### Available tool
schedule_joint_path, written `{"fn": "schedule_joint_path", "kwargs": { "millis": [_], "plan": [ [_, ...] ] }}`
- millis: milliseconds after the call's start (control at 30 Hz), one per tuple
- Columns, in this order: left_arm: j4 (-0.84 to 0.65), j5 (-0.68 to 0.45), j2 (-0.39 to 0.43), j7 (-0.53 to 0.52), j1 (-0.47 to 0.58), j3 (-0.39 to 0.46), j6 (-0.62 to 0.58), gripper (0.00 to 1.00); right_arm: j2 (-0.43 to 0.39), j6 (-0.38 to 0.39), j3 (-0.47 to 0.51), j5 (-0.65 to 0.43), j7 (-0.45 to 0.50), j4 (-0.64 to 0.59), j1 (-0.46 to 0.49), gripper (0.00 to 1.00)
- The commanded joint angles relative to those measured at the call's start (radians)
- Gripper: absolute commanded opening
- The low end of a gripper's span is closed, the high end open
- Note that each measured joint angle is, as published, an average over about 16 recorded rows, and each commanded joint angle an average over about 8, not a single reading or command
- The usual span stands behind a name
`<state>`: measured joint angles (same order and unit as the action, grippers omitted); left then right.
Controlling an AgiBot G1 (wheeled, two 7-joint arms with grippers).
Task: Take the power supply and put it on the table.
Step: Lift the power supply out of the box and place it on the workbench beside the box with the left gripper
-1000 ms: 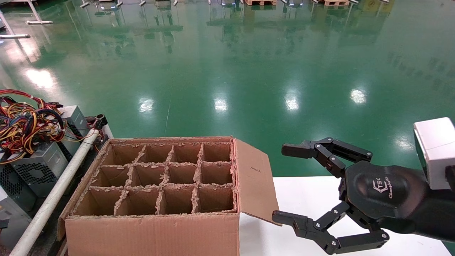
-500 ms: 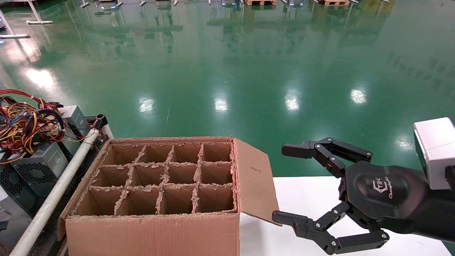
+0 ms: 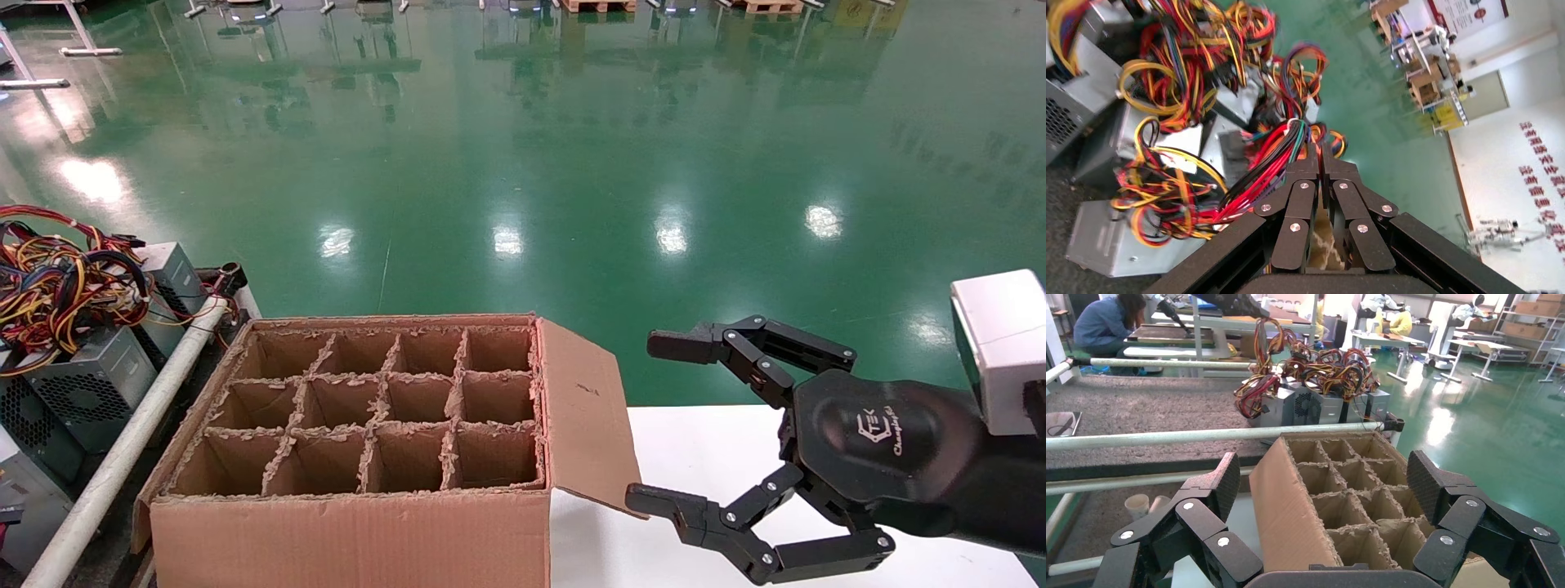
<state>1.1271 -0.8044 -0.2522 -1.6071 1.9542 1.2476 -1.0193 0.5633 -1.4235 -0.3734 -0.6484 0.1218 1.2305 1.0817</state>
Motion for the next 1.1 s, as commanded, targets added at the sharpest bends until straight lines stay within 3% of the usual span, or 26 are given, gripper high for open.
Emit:
{"fn": "schedule_joint_path", "kwargs": {
  "millis": [33,167,200,800,933,1100],
  "plan": [
    [0.025,0.023,-0.011,0.017,0.005,0.038,0.029,0.43,0.000,0.000,0.000,0.000,0.000,0.000,0.000,1.00],
    [0.036,0.041,-0.019,0.027,0.011,0.063,0.045,0.93,0.000,0.000,0.000,0.000,0.000,0.000,0.000,1.00],
    [0.036,0.043,-0.019,0.027,0.011,0.063,0.045,1.00,0.000,0.000,0.000,0.000,0.000,0.000,0.000,1.00],
    [0.031,0.018,-0.005,0.034,0.011,0.024,0.028,1.00,0.000,0.000,0.000,0.000,0.000,0.000,0.000,1.00],
    [0.044,-0.019,0.033,0.144,0.041,-0.025,0.031,1.00,0.000,0.000,0.000,0.000,0.000,0.000,0.000,1.00],
    [0.000,-0.106,0.161,0.414,0.108,-0.129,0.009,1.00,0.000,0.000,0.000,0.000,0.000,0.000,0.000,1.00]
  ]
}}
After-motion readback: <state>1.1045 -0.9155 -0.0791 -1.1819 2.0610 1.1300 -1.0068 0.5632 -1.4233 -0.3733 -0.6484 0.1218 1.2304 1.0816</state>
